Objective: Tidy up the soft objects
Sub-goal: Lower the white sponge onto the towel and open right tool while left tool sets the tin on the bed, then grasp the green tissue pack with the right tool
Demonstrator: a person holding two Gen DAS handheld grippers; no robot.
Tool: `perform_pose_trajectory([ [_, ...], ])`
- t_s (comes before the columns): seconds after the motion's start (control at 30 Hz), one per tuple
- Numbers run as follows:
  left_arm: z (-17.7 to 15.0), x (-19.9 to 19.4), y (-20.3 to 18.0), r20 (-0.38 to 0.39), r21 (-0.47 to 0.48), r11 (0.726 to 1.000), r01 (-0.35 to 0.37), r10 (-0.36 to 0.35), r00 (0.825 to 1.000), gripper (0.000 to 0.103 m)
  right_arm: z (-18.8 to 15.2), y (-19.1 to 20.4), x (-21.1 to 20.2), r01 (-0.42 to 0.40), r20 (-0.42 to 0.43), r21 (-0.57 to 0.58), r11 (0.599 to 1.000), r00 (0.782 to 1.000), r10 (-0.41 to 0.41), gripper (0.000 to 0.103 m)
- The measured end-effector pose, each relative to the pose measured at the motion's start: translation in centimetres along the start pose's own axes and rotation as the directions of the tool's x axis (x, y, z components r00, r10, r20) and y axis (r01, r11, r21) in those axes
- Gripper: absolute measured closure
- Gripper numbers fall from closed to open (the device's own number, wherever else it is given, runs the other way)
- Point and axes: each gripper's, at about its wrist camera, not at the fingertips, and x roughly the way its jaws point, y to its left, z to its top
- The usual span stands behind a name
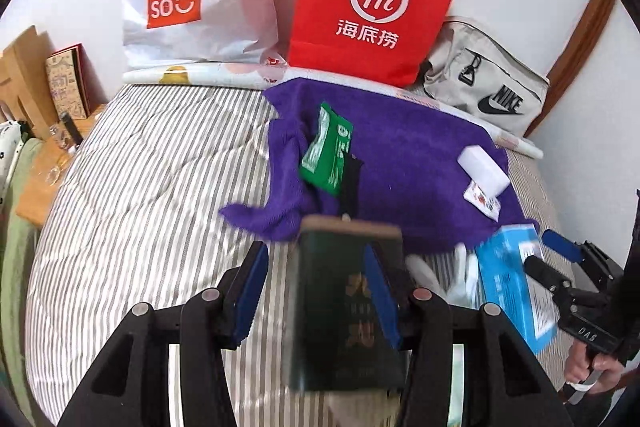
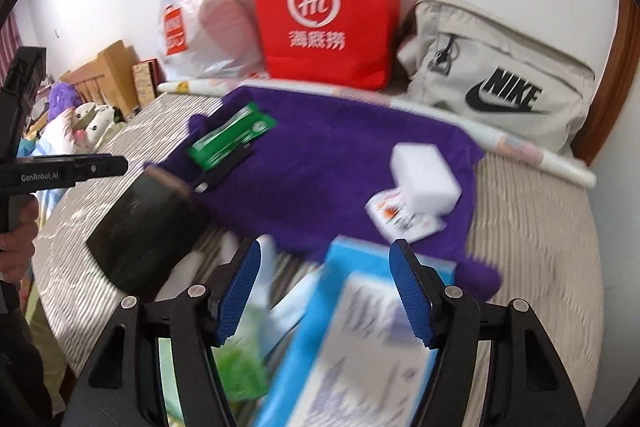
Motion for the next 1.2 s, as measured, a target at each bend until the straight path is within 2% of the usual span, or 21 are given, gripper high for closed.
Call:
perform_pose_trajectory([
  [0.17, -3.0, -2.1, -0.1, 0.016, 0.003, 1.0, 0.025, -0.025, 1.0, 0.055, -2.7, 2.8, -1.3, -0.015, -0.002, -0.034, 0.999, 1.0, 0.015, 0.037],
  [0.43, -6.4, -3.1, 0.2, 0.003, 0.016, 0.999, 0.052, -0.052, 0.999, 0.055, -5.1, 5.6, -1.6, -0.041, -0.024, -0.06, 0.997, 0.999, 0.04, 0.037],
  [0.57, -7.6, -3.3, 0.5, -0.008, 0.03, 0.998, 0.052, -0.051, 0.999, 0.055, -5.9, 6.9, -0.7, -0.016, -0.053, -0.11, 0.994, 0.999, 0.01, 0.037],
  [0.7, -8.3, -3.2, 0.9, -0.018, 0.024, 0.998, 0.051, -0.051, 0.999, 0.055, -6.3, 7.9, 0.6, 0.042, -0.076, -0.159, 0.986, 0.996, -0.055, 0.038],
  [0.77, -8.6, -3.0, 1.1, -0.022, 0.025, 0.998, 0.055, -0.054, 0.998, 0.055, -6.3, 8.0, 1.4, 0.072, -0.09, -0.174, 0.982, 0.992, -0.089, 0.051],
  [0.8, -8.8, -2.9, 1.1, -0.024, 0.026, 0.998, 0.055, -0.054, 0.998, 0.055, -6.3, 8.0, 1.6, 0.07, -0.097, -0.181, 0.981, 0.991, -0.089, 0.069],
  [0.83, -9.0, -2.8, 1.2, -0.028, 0.027, 0.998, 0.054, -0.053, 0.998, 0.055, -6.3, 7.9, 1.8, 0.066, -0.101, -0.181, 0.981, 0.991, -0.085, 0.074],
  [0.93, -9.4, -2.3, 1.0, -0.043, 0.036, 0.998, 0.054, -0.053, 0.998, 0.055, -6.1, 7.3, 1.0, 0.065, -0.071, -0.147, 0.987, 0.995, -0.076, 0.077],
  [1.1, -10.1, -2.0, 0.0, -0.055, 0.057, 0.996, 0.073, -0.07, 0.996, 0.055, -5.8, 5.6, -1.7, -0.01, -0.003, -0.051, 0.999, 1.0, 0.01, 0.077],
  [1.2, -10.5, -2.1, -1.1, -0.059, 0.079, 0.993, 0.087, -0.083, 0.995, 0.055, -6.0, 5.0, -3.1, -0.023, 0.027, -0.026, 0.999, 0.999, 0.024, 0.078],
])
